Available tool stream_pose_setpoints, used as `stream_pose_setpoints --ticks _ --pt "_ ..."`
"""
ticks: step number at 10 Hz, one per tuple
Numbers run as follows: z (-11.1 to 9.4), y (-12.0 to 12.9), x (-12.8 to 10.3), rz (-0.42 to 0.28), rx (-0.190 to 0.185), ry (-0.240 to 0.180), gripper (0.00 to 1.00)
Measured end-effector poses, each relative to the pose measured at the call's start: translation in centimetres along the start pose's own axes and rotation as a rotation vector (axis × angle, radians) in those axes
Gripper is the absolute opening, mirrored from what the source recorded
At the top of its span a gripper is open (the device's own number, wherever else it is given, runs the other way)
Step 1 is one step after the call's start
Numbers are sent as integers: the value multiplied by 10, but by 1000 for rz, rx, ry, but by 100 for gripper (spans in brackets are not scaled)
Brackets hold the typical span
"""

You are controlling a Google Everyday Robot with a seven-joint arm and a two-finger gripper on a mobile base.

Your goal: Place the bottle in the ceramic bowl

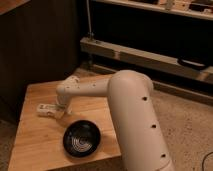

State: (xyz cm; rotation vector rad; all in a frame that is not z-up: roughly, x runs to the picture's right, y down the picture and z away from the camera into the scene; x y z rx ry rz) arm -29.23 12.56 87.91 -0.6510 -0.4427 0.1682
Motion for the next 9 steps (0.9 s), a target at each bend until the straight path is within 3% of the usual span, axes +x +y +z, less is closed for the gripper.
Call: stream_pose_setpoints --ticks 2,3,7,9 --pt "-22 -1 -19 -60 13 -20 3" --pt "-38 -1 -28 -96 21 -23 0" --pt "-124 18 -59 -219 10 11 0" --pt "-161 42 -45 -207 -20 32 0"
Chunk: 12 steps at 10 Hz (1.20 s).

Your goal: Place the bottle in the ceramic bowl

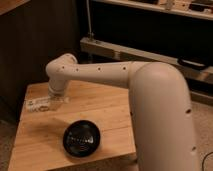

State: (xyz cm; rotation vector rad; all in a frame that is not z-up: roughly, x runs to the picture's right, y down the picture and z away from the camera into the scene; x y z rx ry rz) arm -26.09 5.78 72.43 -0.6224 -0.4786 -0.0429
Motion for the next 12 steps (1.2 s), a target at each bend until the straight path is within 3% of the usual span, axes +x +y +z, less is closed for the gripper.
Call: stream_pose_setpoints --ticks 2,5,8,9,12 --pt "-22 42 27 70 -40 14 0" --pt "-35 102 66 163 -72 19 0" --pt "-38 153 93 235 -111 70 0" --pt "-36 170 107 274 -124 106 4" --pt "-30 200 152 404 -135 191 32"
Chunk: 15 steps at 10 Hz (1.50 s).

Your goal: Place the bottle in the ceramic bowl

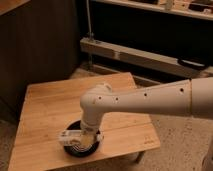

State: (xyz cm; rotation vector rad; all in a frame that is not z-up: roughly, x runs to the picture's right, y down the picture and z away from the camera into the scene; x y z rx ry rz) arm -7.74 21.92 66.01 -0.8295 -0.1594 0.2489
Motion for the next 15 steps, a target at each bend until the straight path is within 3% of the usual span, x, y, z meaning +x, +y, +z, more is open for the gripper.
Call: stream_pose_setpoints --ticks 3,5,6,10,15 --pt "13 1 53 158 12 52 62" --pt "22 -1 63 191 11 57 77" --pt "28 -4 65 201 10 53 78" --pt "62 -31 27 229 7 4 78" --pt "68 -36 22 234 1 -1 78"
